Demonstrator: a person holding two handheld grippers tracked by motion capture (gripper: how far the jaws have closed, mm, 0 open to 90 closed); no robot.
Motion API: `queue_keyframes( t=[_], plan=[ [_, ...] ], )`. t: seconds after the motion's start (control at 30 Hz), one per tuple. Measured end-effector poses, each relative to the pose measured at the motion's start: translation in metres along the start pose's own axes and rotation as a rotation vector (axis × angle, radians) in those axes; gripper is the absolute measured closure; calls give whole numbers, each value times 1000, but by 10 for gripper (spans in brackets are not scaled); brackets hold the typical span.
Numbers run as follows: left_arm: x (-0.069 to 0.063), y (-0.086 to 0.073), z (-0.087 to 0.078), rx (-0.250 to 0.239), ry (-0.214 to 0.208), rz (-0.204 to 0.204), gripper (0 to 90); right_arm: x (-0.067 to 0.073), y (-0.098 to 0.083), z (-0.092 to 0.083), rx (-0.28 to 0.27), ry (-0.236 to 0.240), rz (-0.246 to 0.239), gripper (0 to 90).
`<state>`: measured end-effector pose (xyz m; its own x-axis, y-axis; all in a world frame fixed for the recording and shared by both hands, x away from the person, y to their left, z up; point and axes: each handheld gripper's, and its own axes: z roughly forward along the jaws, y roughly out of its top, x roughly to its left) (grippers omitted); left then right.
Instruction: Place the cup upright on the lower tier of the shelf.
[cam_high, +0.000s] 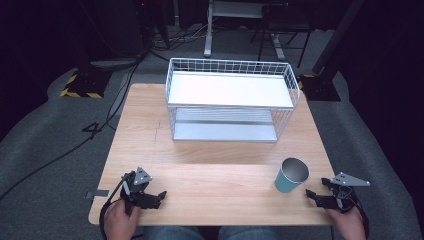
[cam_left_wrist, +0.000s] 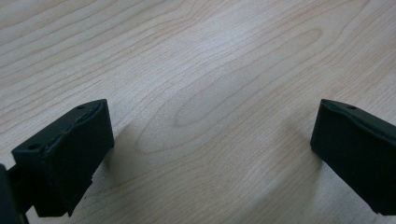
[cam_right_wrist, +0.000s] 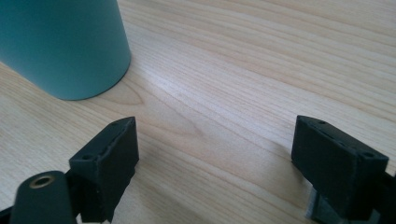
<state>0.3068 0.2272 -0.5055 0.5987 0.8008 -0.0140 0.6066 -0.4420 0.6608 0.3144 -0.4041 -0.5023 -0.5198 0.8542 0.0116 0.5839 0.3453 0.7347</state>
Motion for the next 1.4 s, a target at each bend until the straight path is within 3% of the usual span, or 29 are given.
queue_keyframes(
  t=[0.3, 0.6, 0.73, 1.03, 1.4],
  plan=[
    [0, 1, 1, -3, -2, 0, 0, 11, 9, -22, -77, 21, -18, 150],
    [0, 3, 3, -3, -3, -9, 0, 30, 15, -34, -83, 56, -52, 124],
    [1, 4, 3, 3, -2, -9, 0, 45, 19, -37, -90, 91, -76, 96],
    [1, 4, 4, 2, -1, -6, 0, 64, 29, -33, -137, 153, -78, 14],
    [0, 4, 4, -1, 1, -7, 0, 72, 37, -16, -164, 156, -73, 0]
  ],
)
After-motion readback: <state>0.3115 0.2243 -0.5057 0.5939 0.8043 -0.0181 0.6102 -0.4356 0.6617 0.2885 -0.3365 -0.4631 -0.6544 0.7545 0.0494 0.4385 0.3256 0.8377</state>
